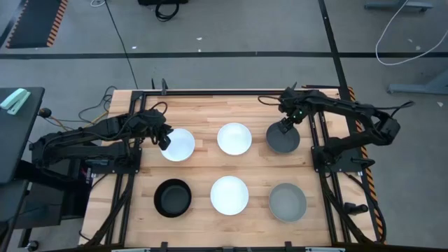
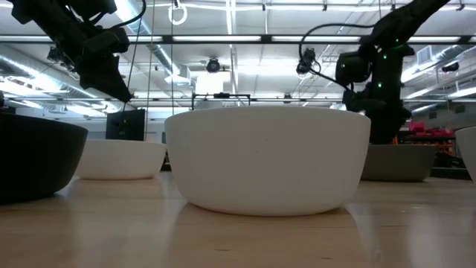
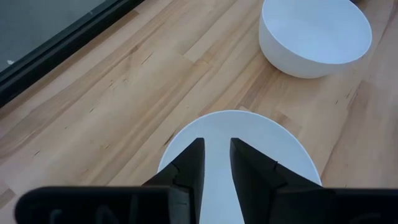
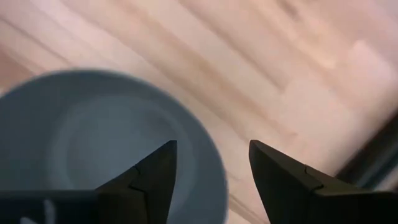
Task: Nest bowls inside each other
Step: Stack the dark gray bowl on the top right white bowl
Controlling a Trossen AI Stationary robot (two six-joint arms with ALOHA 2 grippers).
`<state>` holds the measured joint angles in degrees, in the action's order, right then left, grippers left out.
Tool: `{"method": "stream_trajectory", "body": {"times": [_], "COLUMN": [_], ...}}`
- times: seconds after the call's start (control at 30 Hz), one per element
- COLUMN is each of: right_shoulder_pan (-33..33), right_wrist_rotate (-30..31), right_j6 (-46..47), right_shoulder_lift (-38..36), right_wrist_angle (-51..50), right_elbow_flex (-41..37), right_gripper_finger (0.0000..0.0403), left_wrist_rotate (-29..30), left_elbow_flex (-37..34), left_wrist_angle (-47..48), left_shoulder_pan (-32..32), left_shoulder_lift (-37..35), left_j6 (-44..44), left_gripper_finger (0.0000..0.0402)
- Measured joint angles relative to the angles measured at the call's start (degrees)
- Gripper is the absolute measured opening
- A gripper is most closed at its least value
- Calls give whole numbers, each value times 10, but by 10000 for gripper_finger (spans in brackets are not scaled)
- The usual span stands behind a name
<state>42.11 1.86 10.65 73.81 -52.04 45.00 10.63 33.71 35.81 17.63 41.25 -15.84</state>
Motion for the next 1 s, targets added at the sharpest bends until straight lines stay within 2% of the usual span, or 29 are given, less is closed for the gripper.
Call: {"method": "stream_trajectory", "body": {"times": [0.27, 0.47, 0.7, 1.0], "right_shoulder_pan": [4, -4, -8, -8], "right_wrist_rotate": [-2, -2, -3, -11], "right_j6": [1, 14, 23, 22], "right_shoulder_lift": [27, 50, 81, 79], "right_wrist_angle": [3, 8, 11, 19], "right_elbow_flex": [-15, -15, -15, -15], "right_gripper_finger": [191, 165, 109, 14], "left_wrist_rotate": [0, 0, 0, 0], "left_elbow_flex": [0, 0, 0, 0], "left_wrist_angle": [0, 0, 0, 0], "left_shoulder_pan": [0, 0, 0, 0], "left_shoulder_lift": [0, 0, 0, 0], "left_j6": [0, 0, 0, 0], "left_gripper_finger": [90, 81, 84, 80]}}
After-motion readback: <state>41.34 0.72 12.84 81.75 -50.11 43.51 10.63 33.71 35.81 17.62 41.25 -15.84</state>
